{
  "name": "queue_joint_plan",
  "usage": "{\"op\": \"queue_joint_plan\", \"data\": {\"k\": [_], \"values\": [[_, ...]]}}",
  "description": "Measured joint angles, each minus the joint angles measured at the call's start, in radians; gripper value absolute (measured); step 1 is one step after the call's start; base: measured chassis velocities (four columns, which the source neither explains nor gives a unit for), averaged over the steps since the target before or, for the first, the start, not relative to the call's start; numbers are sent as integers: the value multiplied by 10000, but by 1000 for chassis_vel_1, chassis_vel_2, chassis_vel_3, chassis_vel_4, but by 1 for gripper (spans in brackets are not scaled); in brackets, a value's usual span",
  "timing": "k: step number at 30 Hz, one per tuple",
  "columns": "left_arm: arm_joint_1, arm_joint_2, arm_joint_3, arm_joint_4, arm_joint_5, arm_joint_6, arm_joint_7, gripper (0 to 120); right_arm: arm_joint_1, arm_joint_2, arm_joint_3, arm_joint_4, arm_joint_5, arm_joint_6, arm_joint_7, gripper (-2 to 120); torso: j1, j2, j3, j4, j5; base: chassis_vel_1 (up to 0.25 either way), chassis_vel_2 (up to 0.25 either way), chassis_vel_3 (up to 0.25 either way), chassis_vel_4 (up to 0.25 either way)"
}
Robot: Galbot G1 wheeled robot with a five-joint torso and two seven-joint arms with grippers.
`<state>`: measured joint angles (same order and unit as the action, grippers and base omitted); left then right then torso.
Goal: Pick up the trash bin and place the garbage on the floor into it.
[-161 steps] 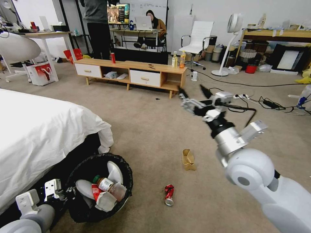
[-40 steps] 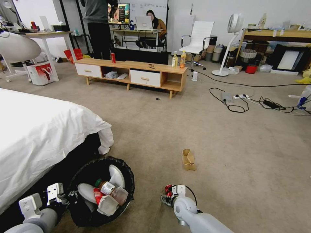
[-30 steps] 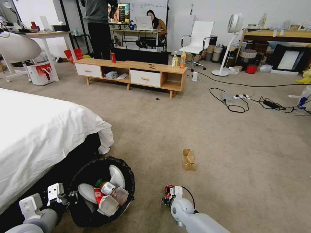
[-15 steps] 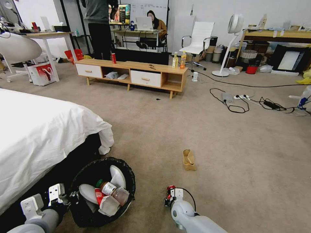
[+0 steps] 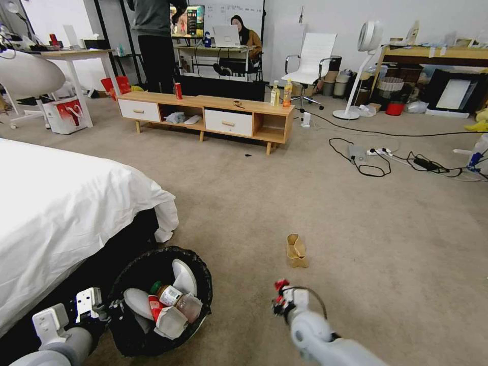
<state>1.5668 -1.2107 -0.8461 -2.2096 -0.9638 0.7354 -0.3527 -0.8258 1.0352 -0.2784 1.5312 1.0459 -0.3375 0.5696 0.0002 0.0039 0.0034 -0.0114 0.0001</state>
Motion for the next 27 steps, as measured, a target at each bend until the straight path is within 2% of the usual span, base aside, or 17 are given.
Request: {"op": "queue_joint_plan", "data": {"k": [1, 2, 3, 4, 6, 7, 10, 11, 13, 17, 19, 25, 27], "values": [[-50, 0, 28, -8, -15, 0, -15, 1, -9, -370, 214, 1004, 59, -9, 75, 41, -1, 0, -2, 5, -1, 0, 0, 0, 0], [-50, 0, 28, -8, -15, 0, -15, 1, -9, -370, 214, 1004, 59, -9, 75, 41, -1, 0, -2, 5, -1, 0, 0, 0, 0], [-96, 1, 61, -13, -35, 0, -37, 1, 22, -655, 403, 1926, 197, -63, 162, 41, -1, 0, -2, 9, 1, 0, 0, 0, 0], [-96, 1, 61, -13, -35, 0, -37, 1, 22, -655, 403, 1926, 197, -63, 162, 41, -1, 0, -2, 9, 1, 0, 0, 0, 0], [-181, 17, 127, -38, -82, 0, -82, 1, 332, -1162, 746, 3624, 629, -148, 263, 41, 0, 1, -3, 7, -1, 0, 0, 0, 0], [-181, 17, 127, -38, -82, 0, -82, 1, 332, -1162, 746, 3624, 629, -148, 263, 41, 0, 1, -3, 7, -1, 0, 0, 0, 0], [-221, 98, 164, -88, -252, 0, -166, 1, 1014, -1582, 938, 5294, 1224, 35, 23, 41, -1, 1, -3, 5, -2, 0, 0, 0, 0], [-221, 98, 164, -88, -252, 0, -166, 1, 1014, -1582, 938, 5294, 1224, 35, 23, 41, -1, 1, -3, 5, -2, 0, 0, 0, 0], [-247, 132, 180, -127, -312, 0, -205, 1, 1588, -1702, 905, 6225, 1858, 198, -148, 41, -1, 0, -3, 7, -2, 0, 0, 0, 0], [-271, 165, 191, -168, -356, 0, -233, 1, 2162, -1677, 694, 6840, 2357, 451, -373, 41, -1, 1, -3, 6, -1, 0, 0, 0, 0], [-272, 218, 216, -199, -367, 0, -247, 1, 2840, -1502, 266, 7295, 3075, 557, -503, 41, -1, 1, -2, 6, -2, 0, 0, 0, 0], [-267, 275, 242, -229, -370, 0, -251, 1, 3727, -1249, -555, 7444, 3818, 578, -494, 41, 0, 1, -2, 8, -2, 0, 0, 0, 0], [-268, 312, 255, -236, -373, 0, -254, 1, 4478, -1027, -1310, 7434, 4287, 472, -374, 41, -1, 1, -2, 5, -2, 0, 0, 0, 0]]}}
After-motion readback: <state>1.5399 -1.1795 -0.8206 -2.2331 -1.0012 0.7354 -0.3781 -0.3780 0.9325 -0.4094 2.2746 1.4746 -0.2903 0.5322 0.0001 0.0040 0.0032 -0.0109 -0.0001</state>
